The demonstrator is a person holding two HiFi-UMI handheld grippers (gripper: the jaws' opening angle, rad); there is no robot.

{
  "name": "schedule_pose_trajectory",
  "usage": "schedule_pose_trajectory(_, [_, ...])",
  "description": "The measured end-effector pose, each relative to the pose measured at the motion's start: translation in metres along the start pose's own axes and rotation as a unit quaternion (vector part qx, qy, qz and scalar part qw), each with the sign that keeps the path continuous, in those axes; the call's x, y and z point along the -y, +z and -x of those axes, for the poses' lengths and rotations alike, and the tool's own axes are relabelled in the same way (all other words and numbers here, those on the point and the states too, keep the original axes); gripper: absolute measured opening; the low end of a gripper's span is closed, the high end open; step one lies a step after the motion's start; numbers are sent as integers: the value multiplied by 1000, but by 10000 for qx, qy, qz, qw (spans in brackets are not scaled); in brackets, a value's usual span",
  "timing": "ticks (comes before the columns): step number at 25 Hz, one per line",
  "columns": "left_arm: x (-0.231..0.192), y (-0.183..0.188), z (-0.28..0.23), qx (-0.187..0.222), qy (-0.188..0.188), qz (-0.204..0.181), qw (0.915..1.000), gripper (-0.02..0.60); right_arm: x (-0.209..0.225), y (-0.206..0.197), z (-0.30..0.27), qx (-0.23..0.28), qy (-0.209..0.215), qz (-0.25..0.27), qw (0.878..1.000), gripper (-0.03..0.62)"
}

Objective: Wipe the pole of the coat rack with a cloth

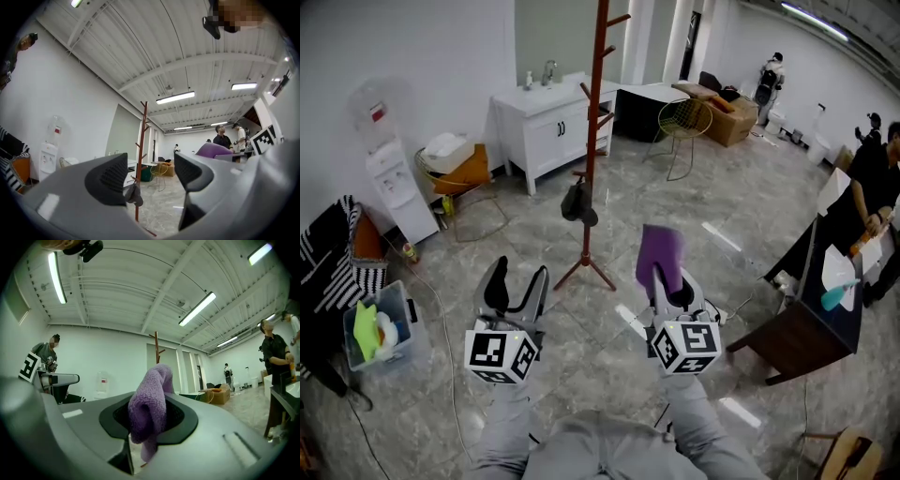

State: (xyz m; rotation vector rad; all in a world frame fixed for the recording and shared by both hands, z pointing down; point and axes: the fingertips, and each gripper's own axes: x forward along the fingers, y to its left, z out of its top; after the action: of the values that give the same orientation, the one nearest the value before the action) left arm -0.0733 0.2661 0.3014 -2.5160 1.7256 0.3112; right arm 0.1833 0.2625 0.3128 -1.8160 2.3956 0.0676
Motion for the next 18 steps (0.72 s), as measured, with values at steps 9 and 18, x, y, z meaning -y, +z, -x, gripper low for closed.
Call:
schedule_pose_trajectory(9, [-39,-7,9,-54,-90,13,9999,337,-27,-8,-8,79,-191,-167,9996,86])
schedule_pose_trajectory(18, [-77,-23,3,-153,-216,175,9995,337,-46,-24,-12,-11,-470,-246,9986,86])
